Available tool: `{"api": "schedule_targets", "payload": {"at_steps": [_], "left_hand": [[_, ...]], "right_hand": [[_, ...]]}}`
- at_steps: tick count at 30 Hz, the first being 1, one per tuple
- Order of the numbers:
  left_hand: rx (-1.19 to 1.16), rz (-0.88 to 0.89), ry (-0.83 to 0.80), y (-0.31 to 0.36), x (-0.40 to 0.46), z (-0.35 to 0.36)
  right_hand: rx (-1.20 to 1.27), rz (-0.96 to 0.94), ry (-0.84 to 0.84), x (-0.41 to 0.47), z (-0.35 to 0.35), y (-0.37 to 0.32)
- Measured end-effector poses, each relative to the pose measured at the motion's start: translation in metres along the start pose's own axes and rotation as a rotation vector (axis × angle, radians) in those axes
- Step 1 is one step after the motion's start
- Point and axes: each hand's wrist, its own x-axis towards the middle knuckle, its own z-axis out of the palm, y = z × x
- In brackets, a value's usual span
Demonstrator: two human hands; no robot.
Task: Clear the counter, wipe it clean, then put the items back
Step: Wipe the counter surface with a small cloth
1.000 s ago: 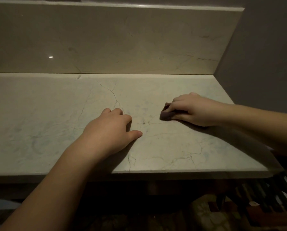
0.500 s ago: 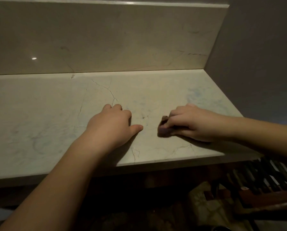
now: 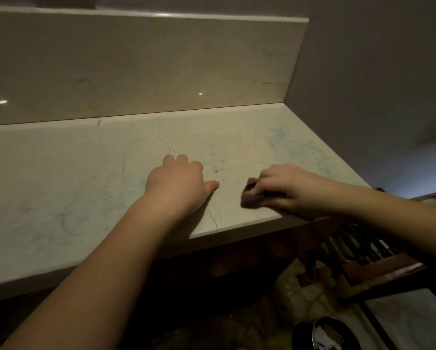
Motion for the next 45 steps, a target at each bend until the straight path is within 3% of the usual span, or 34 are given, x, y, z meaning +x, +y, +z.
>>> {"api": "schedule_targets", "payload": {"at_steps": [4, 10, 15, 19, 26, 33, 36, 41, 45], "left_hand": [[-0.012, 0.034, 0.009, -0.002, -0.001, 0.0], [-0.002, 0.047, 0.02, -0.003, -0.003, 0.001], [-0.014, 0.048, 0.028, -0.005, -0.004, 0.003], [-0.029, 0.066, 0.026, -0.005, -0.005, 0.002], [-0.025, 0.04, -0.01, -0.003, -0.004, -0.002], [-0.049, -0.027, -0.03, 0.001, -0.001, -0.002], [-0.106, -0.095, -0.055, 0.007, 0.004, -0.006], [-0.166, -0.118, -0.035, 0.024, 0.009, -0.01], [-0.198, -0.058, -0.01, 0.042, 0.013, -0.009]], "right_hand": [[0.011, 0.035, -0.067, -0.018, -0.001, -0.009], [-0.084, 0.319, 0.062, 0.035, -0.003, -0.009], [-0.007, 0.182, 0.081, -0.008, 0.012, -0.041], [-0.055, 0.22, 0.087, -0.04, 0.01, -0.037], [-0.133, 0.647, 0.116, -0.015, -0.016, 0.03], [-0.057, 0.287, 0.109, -0.056, -0.001, 0.0], [-0.089, 0.326, 0.064, -0.044, -0.008, 0.026], [-0.098, 0.475, 0.13, 0.0, -0.016, 0.086], [-0.051, 0.294, 0.081, -0.021, -0.014, 0.065]]}}
